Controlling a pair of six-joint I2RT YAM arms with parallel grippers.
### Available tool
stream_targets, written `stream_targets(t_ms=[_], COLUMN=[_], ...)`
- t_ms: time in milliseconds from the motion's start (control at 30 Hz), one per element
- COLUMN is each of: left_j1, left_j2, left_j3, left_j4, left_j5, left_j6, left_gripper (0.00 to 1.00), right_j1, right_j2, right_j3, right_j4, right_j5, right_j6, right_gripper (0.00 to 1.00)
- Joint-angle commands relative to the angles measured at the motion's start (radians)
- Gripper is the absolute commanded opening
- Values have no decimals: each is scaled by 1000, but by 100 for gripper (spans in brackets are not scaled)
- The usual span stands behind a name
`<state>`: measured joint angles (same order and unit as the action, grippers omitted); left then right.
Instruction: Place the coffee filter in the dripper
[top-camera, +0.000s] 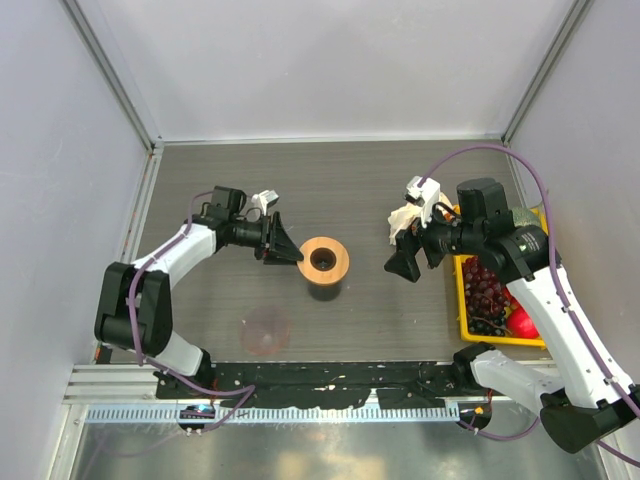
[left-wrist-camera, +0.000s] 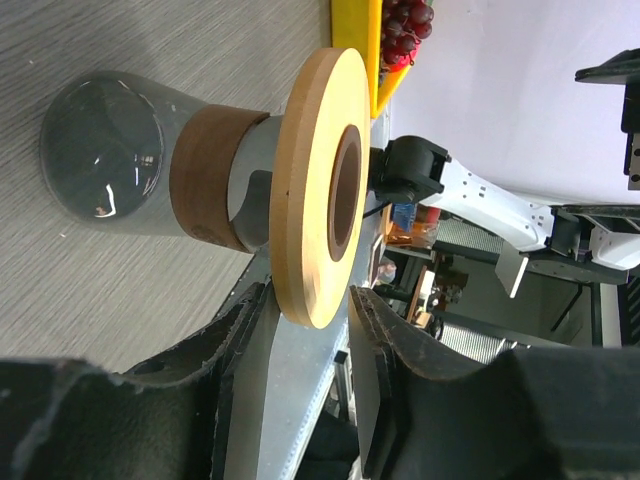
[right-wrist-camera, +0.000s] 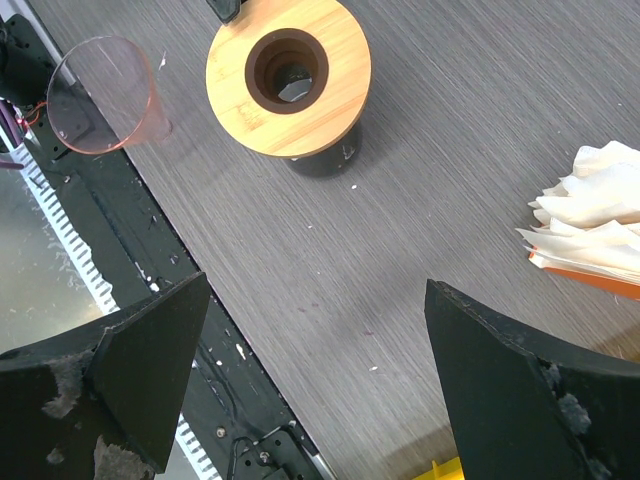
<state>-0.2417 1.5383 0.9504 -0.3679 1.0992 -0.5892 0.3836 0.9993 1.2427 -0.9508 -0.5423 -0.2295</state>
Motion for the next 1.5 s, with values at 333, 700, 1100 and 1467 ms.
stream_targets(t_ms=[333,700,1100,1467], left_j1=[-5,-10,185,176], left_j2=[14,40,-82,-343], left_j3=[30,44,276,104], left_j4=[23,1,-766,-1014], left_j5=[-1,-21,-88,-429], left_j6=[2,18,882,1496], left_gripper=[38,36,78,78], right_j1=[-5,-6,-9,-9], right_j2=[-19,-22,-28,-16], right_j3=[3,3,12,4], right_j4=[30,34,23,27], right_j5=[2,4,-2,-8], right_j6=[10,16,-5,-5], right_gripper=[95,96,95,95])
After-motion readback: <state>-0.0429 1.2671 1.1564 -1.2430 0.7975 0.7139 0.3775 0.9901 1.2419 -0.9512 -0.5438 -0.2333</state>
